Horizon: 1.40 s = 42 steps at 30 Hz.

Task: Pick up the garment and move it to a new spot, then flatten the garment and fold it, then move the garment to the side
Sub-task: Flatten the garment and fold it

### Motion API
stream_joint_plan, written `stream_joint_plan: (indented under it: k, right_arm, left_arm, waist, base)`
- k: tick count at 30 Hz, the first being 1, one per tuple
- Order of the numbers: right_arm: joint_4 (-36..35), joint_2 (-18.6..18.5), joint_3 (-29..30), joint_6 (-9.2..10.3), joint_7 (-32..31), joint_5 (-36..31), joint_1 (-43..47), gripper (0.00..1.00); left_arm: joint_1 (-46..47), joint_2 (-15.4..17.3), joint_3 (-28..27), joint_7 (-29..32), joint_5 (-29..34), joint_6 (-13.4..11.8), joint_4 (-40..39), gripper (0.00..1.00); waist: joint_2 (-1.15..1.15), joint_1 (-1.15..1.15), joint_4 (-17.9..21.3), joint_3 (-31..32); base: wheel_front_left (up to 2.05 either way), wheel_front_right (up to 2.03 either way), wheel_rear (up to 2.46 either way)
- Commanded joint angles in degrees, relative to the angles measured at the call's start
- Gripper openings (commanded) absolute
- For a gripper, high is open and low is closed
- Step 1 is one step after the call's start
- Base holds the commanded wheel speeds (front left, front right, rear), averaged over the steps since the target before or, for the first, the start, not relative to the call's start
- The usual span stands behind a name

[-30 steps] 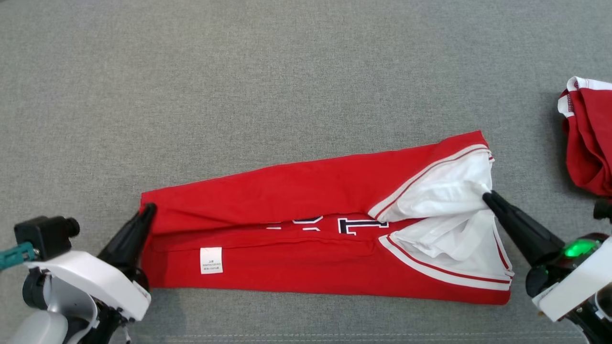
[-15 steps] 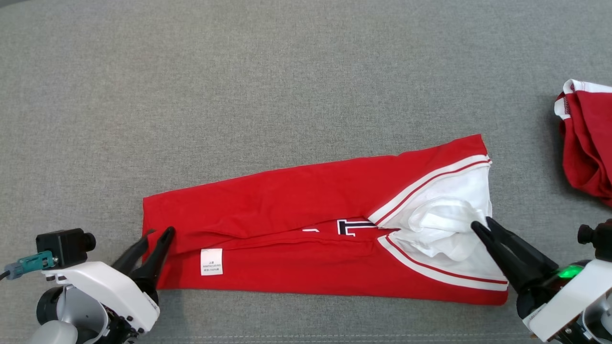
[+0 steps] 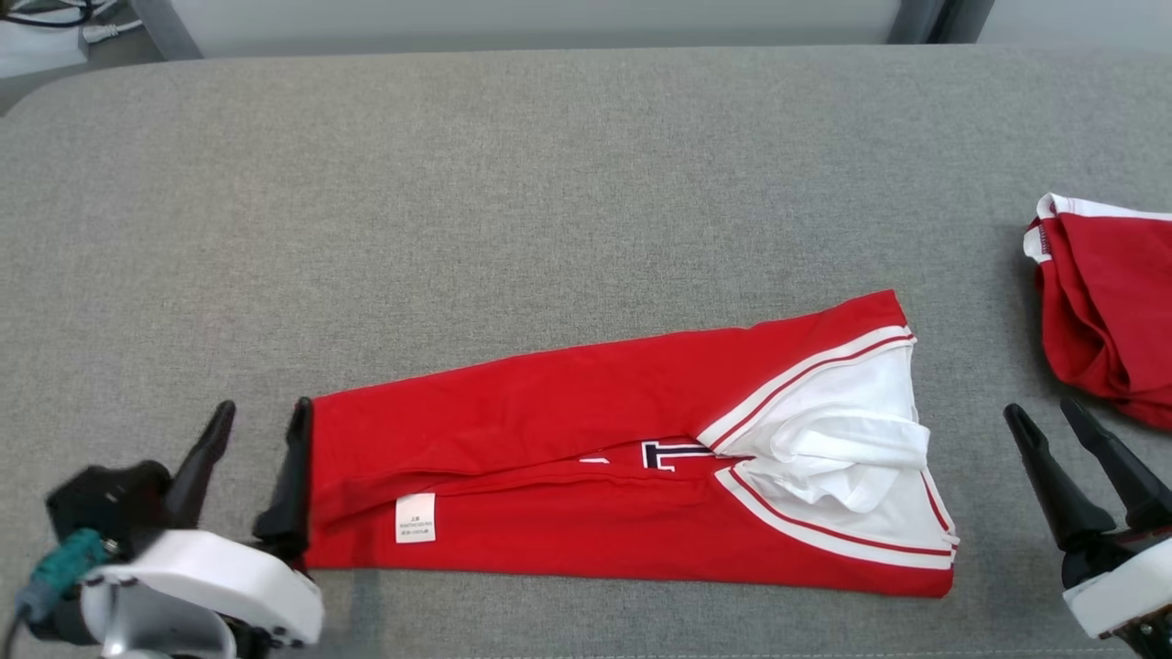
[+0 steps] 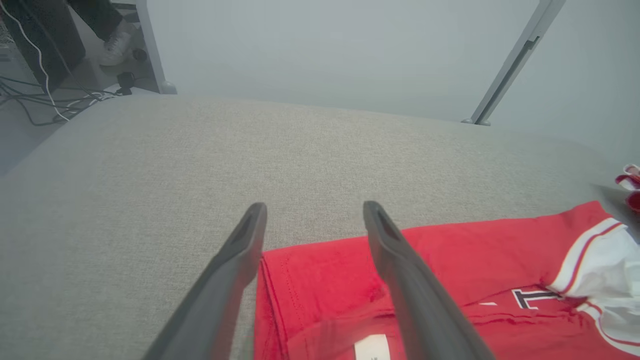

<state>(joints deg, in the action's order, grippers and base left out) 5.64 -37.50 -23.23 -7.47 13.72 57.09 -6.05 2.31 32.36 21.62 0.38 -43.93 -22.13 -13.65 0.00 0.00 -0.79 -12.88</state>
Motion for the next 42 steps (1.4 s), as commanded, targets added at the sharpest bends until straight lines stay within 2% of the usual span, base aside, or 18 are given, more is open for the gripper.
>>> stream_joint_plan:
  k: [1, 5, 8, 13, 17, 27, 33, 37, 42]
  right_arm:
    - [0.38, -0.25, 1.21, -0.02, 0.31, -3.3, 1.49, 1.0]
    - [2.05, 5.41, 5.58, -0.02, -1.02, -10.73, 3.42, 1.0]
    - [2.04, 9.38, 9.31, -0.02, -1.23, -15.57, 5.73, 1.0]
    - [0.77, 14.8, 14.01, -0.02, -1.26, -22.88, 9.35, 1.0]
    - [-0.54, 17.5, 15.21, -0.02, -2.6, -25.56, 10.98, 1.0]
    - [-2.95, 18.96, 16.64, -0.02, -5.29, -26.35, 12.86, 1.0]
    - [-2.81, 18.43, 17.04, -0.02, -7.14, -26.06, 11.37, 1.0]
    - [-0.1, 16.88, 14.78, -0.02, -9.35, -24.8, 7.14, 1.0]
    - [7.46, 15.28, 8.65, -0.02, -11.06, -21.52, 1.08, 1.0]
  left_arm:
    - [0.38, 0.48, -1.37, -0.99, 1.84, -1.45, -1.88, 1.0]
    - [-1.29, -1.51, 0.66, -2.77, 4.59, -4.17, -2.08, 1.0]
    - [-2.79, -2.35, 1.39, -4.4, 5.6, -4.96, -1.69, 1.0]
    - [-4.32, -1.36, 1.79, -5.98, 6.51, -4.22, 0.03, 1.0]
    - [-4.59, -0.53, 1.52, -6.25, 6.1, -3.22, 1.36, 1.0]
    - [-4.87, -0.54, 1.07, -6.48, 5.19, -3.02, 1.73, 1.0]
    - [-4.12, -0.65, 1.23, -6.67, 5.32, -2.86, 1.46, 1.0]
    - [-2.29, -0.93, 1.81, -6.56, 5.81, -2.41, 1.35, 1.0]
    - [-1.0, -1.94, 2.63, -6.83, 5.89, -1.93, 1.99, 1.0]
  waist:
    - [0.0, 0.0, -0.13, 0.83]
    - [0.0, 0.0, -0.48, 2.57]
    - [0.0, 0.0, -0.79, 4.23]
    - [0.0, 0.0, -1.19, 6.43]
    - [0.0, 0.0, -1.38, 7.4]
    - [0.0, 0.0, -1.62, 8.03]
    - [0.0, 0.0, -2.21, 7.81]
    - [0.0, 0.0, -3.16, 6.56]
    - [0.0, 0.0, -4.6, 5.6]
  base:
    - [0.0, 0.0, 0.0]
    - [0.0, 0.0, 0.0]
    - [0.0, 0.0, 0.0]
    - [0.0, 0.0, 0.0]
    - [0.0, 0.0, 0.0]
    - [0.0, 0.0, 0.0]
    - [0.0, 0.0, 0.0]
    - [0.0, 0.0, 0.0]
    - [0.0, 0.0, 0.0]
